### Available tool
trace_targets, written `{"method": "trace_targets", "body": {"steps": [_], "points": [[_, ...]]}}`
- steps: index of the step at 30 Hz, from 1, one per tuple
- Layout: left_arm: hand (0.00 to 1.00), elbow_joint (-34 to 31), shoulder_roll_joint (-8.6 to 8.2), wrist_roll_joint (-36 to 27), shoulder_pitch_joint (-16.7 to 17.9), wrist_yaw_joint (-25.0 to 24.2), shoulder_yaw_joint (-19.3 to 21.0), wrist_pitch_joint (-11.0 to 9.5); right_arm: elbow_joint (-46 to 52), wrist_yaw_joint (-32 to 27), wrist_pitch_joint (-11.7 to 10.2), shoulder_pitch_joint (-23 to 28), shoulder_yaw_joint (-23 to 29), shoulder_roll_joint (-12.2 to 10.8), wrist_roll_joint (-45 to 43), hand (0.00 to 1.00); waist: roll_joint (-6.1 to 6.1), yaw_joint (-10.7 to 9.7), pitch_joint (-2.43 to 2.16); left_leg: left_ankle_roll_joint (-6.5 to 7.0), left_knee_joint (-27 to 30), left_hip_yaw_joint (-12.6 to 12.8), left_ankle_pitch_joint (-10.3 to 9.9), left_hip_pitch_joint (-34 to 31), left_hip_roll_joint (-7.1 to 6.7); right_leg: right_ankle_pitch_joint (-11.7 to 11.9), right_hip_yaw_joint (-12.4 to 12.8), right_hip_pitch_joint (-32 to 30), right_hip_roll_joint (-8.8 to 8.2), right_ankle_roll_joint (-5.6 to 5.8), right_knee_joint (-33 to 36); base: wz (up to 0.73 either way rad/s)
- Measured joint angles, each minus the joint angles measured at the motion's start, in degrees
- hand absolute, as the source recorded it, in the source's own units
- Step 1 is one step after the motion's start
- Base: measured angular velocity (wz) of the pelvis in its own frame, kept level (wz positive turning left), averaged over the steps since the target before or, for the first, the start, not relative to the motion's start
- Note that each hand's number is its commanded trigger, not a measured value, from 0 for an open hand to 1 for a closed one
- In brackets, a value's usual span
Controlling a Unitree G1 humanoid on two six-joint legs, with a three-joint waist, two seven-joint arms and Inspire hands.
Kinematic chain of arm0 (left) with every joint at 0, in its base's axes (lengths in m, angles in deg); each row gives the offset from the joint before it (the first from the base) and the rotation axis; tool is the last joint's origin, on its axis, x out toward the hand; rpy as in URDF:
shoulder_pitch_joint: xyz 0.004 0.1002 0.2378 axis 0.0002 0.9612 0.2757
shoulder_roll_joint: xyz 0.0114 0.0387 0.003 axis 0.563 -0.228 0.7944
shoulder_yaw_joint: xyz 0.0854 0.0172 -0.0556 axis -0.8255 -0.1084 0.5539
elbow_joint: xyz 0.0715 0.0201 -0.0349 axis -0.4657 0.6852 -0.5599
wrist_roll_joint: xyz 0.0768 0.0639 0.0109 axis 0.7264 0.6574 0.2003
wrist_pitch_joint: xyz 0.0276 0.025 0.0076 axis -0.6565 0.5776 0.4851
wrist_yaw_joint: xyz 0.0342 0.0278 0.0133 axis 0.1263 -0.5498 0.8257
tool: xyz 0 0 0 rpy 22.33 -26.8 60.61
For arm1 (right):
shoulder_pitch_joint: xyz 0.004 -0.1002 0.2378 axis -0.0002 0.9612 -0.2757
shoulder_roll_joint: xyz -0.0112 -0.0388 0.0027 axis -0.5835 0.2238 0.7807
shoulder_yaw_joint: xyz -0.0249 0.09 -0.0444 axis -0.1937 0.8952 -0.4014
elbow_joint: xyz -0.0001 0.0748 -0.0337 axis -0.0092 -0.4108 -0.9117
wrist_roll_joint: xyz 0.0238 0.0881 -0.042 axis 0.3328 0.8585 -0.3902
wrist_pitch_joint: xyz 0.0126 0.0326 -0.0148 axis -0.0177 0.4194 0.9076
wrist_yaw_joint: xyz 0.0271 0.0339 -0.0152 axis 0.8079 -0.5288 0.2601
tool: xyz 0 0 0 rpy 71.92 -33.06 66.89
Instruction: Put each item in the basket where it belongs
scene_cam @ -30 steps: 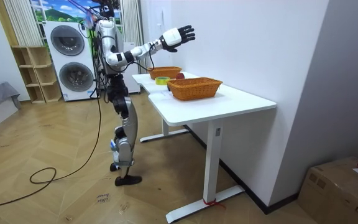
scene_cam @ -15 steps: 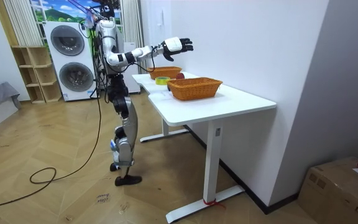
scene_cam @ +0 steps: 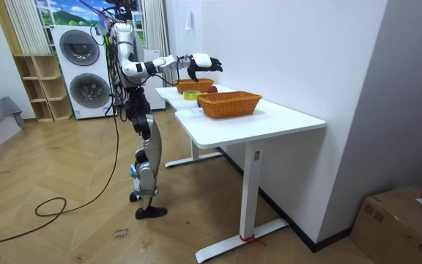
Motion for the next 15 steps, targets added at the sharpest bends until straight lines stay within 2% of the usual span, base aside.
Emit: {"method": "trace_targets", "body": {"steps": [8, 15], "points": [[0.0, -0.05, 0.19, -0.02, -0.04, 0.04, -0.11, 0.0, -0.73, 3.05, 0.25, -0.01, -1.14, 0.0, -1.26, 0.0, 0.04, 0.51, 0.08, -0.01, 0.01, -0.2, -0.01, 0.05, 0.12, 0.32, -0.07, 0.63, -0.02, -0.03, -1.03, 0.0], [0.0, 0.04, 0.46, 0.0, -0.39, 0.08, -1.15, -0.01, -1.52, 4.11, 1.16, -0.01, -3.34, -0.02, -2.71, 0.0, 0.35, 0.6, 0.36, -0.01, -0.1, -0.27, -0.08, 0.05, 0.06, 0.33, -0.09, 0.65, 0.03, -0.01, -1.07, 0.0]]}}
